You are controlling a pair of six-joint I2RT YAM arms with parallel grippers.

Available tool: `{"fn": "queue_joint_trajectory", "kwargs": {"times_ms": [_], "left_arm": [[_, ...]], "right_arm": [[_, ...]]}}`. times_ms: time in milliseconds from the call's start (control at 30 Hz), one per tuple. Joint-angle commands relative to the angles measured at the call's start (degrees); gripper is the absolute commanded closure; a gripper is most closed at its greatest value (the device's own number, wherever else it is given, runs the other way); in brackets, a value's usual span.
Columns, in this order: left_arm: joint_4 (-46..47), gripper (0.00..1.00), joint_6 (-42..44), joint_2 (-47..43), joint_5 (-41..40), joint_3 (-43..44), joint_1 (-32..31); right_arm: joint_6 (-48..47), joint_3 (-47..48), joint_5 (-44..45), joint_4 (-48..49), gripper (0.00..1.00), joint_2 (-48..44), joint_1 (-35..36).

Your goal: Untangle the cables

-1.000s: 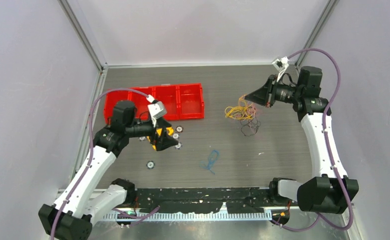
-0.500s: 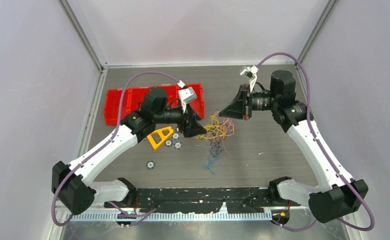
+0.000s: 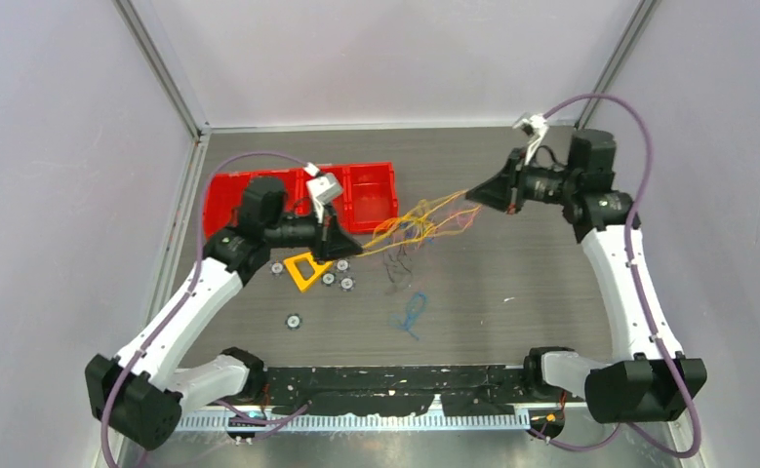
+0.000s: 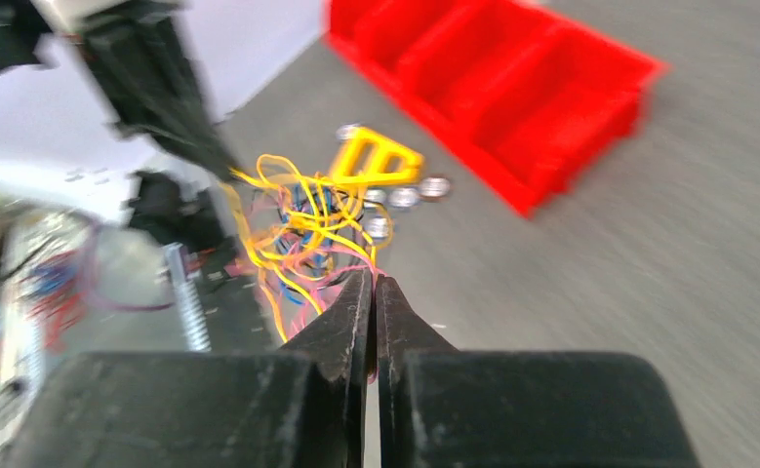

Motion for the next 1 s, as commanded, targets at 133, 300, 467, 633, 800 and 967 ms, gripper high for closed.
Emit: {"fn": "queue_joint_trajectory", "kwargs": {"times_ms": [133,300,467,633,800,967], "left_arm": [[-25.9,1.00,23.2,-8.1,-1.3,-1.6,18.6],[-35.8,1.00,35.9,-9.4,-0.5,-0.8,30.1],[-47.6,1.00,48.9,-7.9,1.0,2.4,42.6],[-54.7,1.00,57.9,-5.9,2.1,5.5,49.3],[-60.6,1.00,59.4,-7.0,11.3,9.9,49.4],[-49.9,1.00,40.5,-9.4,13.7,16.1,48.5]], "right_arm": [[-27.9,10.6,10.1,-21.4,0.95,6.3,-20.9],[-35.7,11.9,15.9,-23.9,0.95,8.8,-25.4],[-39.3,13.2,18.5,-24.2,0.95,12.0,-28.6],[-42.0,13.9,18.7,-26.9,0.95,14.6,-29.9],[-45.1,13.1,13.2,-33.7,0.95,15.9,-28.5],[-44.4,11.8,9.3,-36.7,0.95,14.3,-25.8]]}}
